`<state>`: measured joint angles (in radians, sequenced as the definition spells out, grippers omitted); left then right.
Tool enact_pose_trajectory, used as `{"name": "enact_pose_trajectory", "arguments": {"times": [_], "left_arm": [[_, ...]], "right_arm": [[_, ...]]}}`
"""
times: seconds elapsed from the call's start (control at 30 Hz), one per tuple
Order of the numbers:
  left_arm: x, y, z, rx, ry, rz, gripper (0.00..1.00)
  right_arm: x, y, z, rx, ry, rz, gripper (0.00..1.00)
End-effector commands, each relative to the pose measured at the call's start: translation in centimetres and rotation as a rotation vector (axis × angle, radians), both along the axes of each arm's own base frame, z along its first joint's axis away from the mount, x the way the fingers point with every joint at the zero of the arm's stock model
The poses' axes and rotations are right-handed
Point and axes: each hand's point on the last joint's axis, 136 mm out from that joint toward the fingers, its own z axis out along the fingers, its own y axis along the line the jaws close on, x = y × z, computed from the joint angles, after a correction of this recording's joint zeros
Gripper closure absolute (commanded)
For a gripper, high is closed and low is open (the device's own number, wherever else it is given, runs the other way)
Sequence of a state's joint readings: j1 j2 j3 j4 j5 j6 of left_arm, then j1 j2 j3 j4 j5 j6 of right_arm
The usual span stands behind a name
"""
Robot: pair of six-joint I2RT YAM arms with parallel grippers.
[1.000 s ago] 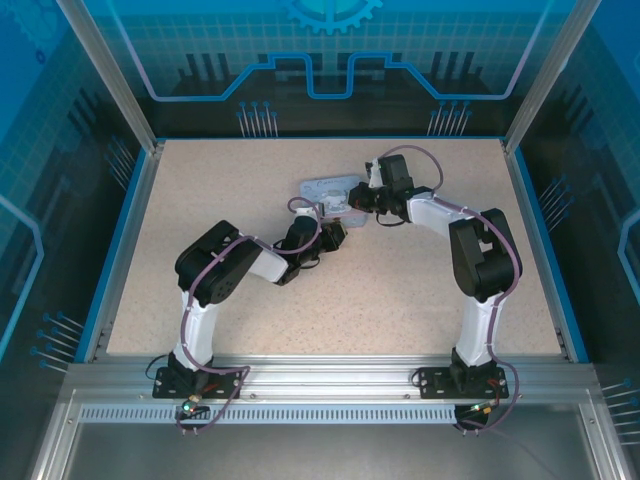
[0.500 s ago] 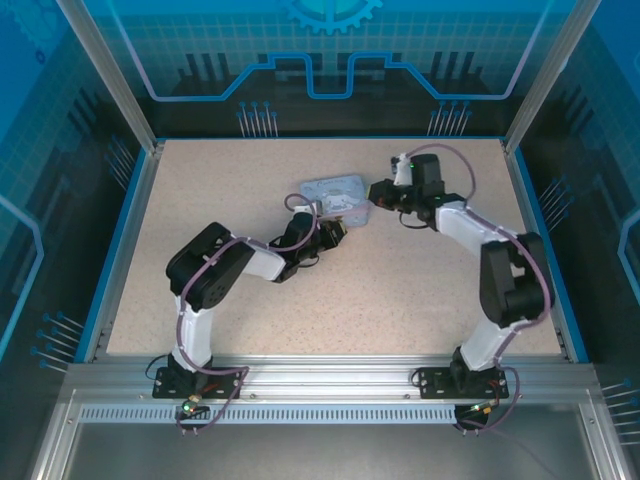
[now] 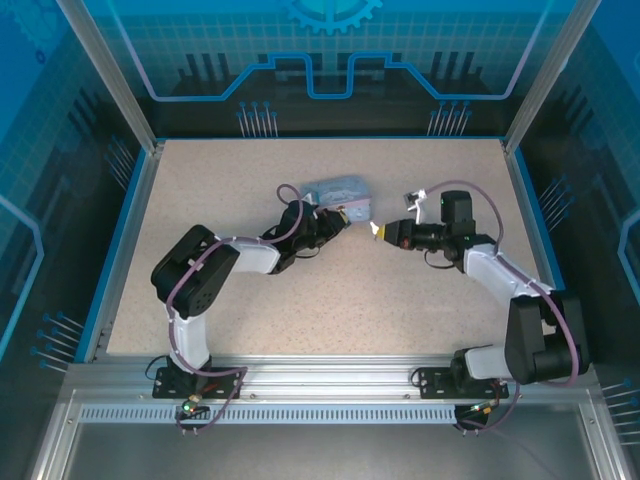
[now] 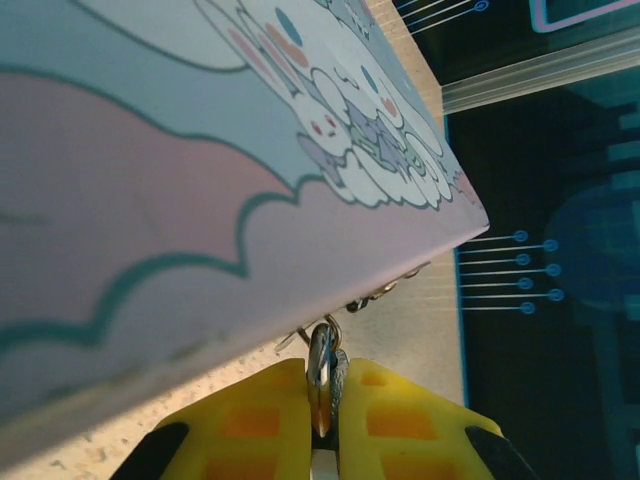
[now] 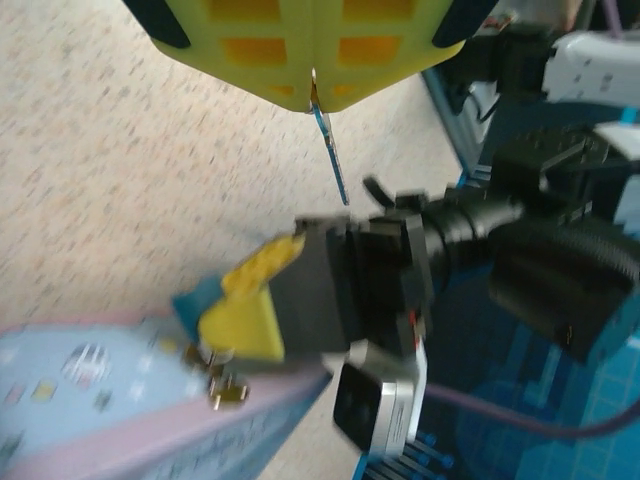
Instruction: Unlock a padlock with a key
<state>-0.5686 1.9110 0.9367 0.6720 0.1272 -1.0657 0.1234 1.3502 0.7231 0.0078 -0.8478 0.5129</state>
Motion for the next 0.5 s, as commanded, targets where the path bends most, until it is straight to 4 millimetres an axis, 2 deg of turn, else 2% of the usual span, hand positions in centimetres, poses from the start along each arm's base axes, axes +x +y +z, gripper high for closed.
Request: {"name": "enact_pose_trajectory", "arguments": {"times": [0.0, 0.2, 0.47], "left_arm": [[0.2, -1.1, 4.3, -0.158, -0.023, -0.034, 1.00], [-0.1, -1.2, 4.8, -0.192, -0.019, -0.042, 1.00], [-0.3, -1.2, 5.1, -0.209, -0.016, -0.047, 1.00]], "right_arm": [[-1.7, 0.6, 0.1, 0.097, 0.047, 0.064, 1.00], [-0.7, 1.2, -1.8, 0.143, 0.140, 0.070, 0.99], [1.6, 1.7, -3.8, 0.164, 0.209, 0.069, 0.99]]}}
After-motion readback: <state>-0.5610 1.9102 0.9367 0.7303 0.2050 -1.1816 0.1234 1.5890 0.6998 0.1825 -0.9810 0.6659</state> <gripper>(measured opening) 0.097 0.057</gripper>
